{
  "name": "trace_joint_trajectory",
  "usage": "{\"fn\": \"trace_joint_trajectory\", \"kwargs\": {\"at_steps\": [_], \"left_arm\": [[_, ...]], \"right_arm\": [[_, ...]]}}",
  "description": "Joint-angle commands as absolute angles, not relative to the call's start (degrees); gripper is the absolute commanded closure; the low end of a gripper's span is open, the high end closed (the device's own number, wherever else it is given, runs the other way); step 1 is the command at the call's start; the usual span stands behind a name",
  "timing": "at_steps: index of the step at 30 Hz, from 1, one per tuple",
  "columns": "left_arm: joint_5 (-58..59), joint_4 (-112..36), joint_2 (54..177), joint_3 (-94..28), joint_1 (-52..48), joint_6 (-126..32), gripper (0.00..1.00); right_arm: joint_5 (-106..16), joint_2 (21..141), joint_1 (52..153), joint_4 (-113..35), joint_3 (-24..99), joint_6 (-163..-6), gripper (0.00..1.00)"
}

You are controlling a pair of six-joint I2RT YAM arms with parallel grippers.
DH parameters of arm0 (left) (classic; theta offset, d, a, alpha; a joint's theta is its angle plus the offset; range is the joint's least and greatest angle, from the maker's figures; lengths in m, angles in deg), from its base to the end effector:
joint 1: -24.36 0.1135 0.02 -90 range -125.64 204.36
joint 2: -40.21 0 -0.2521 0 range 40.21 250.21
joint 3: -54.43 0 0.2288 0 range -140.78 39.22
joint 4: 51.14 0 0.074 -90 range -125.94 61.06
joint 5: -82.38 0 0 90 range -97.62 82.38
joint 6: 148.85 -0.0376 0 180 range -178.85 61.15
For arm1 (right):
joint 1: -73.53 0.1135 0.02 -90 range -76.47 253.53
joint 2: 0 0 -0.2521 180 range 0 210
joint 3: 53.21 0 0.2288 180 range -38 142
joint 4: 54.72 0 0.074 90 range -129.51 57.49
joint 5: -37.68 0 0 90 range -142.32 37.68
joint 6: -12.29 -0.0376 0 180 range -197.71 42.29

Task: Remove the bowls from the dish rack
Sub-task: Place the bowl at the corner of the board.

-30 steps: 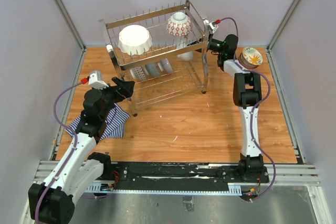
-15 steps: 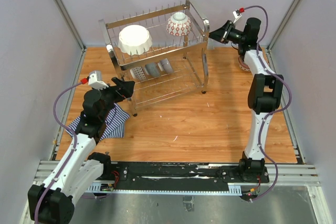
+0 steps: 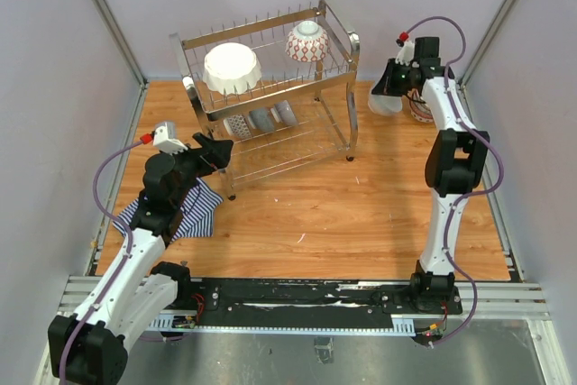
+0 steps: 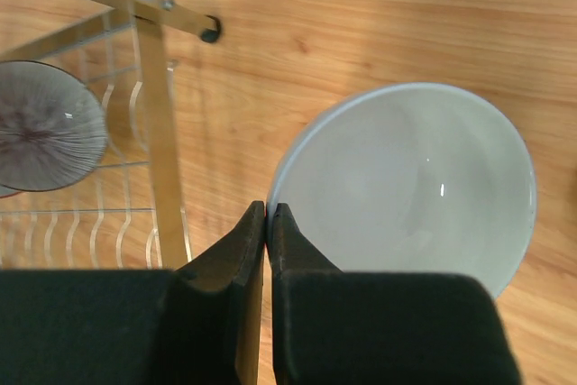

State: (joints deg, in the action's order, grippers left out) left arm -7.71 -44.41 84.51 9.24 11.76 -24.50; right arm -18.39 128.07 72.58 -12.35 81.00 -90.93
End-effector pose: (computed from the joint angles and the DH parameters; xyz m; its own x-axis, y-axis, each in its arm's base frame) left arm 0.1751 -0.0391 0.2818 -0.2042 -0.5325 -0.8214 0.1228 0.8185 -0.5612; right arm 0.4881 0.0129 0.2743 -0.6751 0.2010 -0.7098 -0.2897 0.8126 0.5056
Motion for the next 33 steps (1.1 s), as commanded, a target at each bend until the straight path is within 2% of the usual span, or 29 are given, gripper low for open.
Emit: {"fn": "trace_joint_trajectory", "kwargs": {"at_steps": [1, 10, 33], "left_arm": [[-6.98, -45.01, 84.92, 8.21, 11.26, -24.56, 0.02], [-6.89, -45.41, 84.86, 8.8, 11.26, -24.7, 0.02], [-6.71, -46.13, 86.4, 8.17, 11.26, -25.19, 0.02]], "right_arm": [[-28.17, 127.98, 74.73, -4.78, 87.82, -82.43, 0.99], [-36.38, 130.53, 78.0, -2.66, 90.7, -79.12, 0.99], [-45.24, 138.75, 81.22, -1.28, 96.41, -77.41, 0.99]]}}
